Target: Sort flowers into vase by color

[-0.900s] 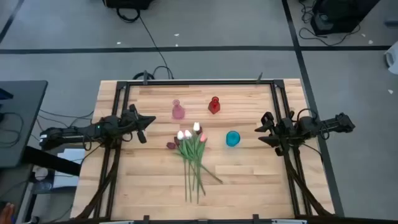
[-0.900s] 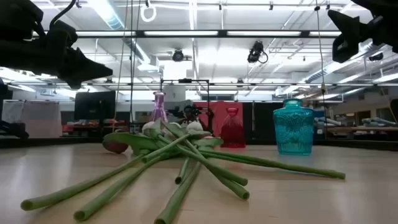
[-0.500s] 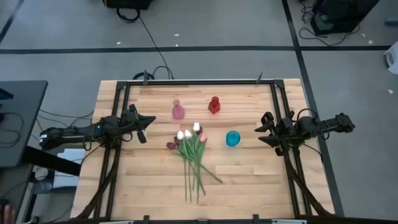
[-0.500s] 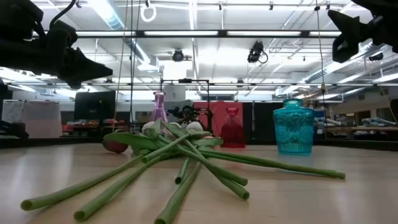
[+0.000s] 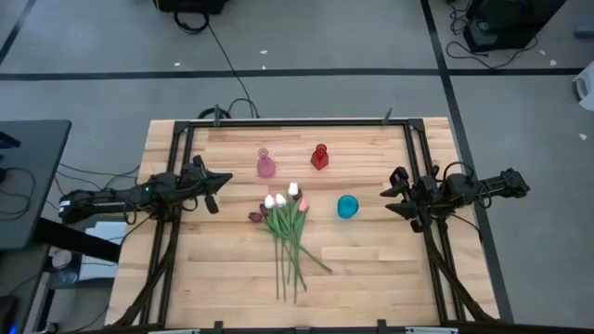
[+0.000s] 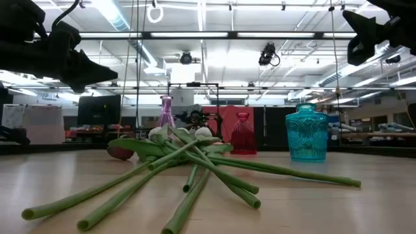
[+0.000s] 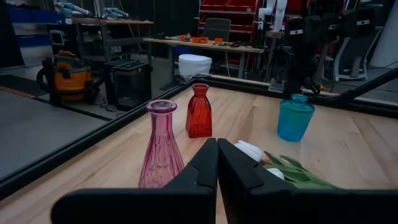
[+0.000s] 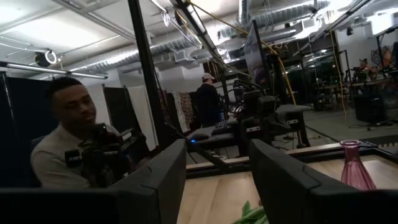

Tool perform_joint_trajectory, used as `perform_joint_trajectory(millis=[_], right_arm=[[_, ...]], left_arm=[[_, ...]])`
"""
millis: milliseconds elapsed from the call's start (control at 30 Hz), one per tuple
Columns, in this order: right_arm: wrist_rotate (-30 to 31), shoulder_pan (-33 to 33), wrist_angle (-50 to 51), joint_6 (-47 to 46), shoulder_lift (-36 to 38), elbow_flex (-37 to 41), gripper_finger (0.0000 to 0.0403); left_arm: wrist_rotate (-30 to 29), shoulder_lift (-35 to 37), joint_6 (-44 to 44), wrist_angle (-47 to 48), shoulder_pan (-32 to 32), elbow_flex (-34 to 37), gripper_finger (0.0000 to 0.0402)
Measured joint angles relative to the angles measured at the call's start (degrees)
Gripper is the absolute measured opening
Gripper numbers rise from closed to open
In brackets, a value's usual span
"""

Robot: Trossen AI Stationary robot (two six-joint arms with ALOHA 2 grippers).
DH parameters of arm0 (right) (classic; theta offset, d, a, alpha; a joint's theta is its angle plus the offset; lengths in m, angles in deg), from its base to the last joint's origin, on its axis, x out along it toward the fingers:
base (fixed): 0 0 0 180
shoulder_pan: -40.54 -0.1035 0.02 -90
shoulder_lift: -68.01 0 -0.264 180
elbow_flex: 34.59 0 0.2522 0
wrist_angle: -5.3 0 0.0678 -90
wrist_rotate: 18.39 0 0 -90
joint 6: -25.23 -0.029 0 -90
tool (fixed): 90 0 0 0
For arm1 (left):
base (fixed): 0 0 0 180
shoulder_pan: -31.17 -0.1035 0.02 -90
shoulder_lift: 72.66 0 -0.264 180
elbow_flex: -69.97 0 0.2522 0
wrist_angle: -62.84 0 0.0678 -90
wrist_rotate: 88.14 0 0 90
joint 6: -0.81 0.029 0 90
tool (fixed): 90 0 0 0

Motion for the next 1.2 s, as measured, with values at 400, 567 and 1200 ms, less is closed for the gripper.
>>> perform_joint_trajectory(millis=[400, 567, 1200], right_arm=[[0.0, 0.0, 0.0, 0.0, 0.0, 0.0, 0.0187], [0.0, 0.0, 0.0, 0.0, 0.0, 0.0, 0.0187], [4.7, 0.0, -4.5, 0.0, 0.0, 0.0, 0.0187]], left_arm=[[0.0, 0.0, 0.0, 0.0, 0.0, 0.0, 0.0016], [0.0, 0.0, 0.0, 0.0, 0.0, 0.0, 0.0016], [0.0, 0.0, -4.5, -17.4, 0.0, 0.0, 0.0016]])
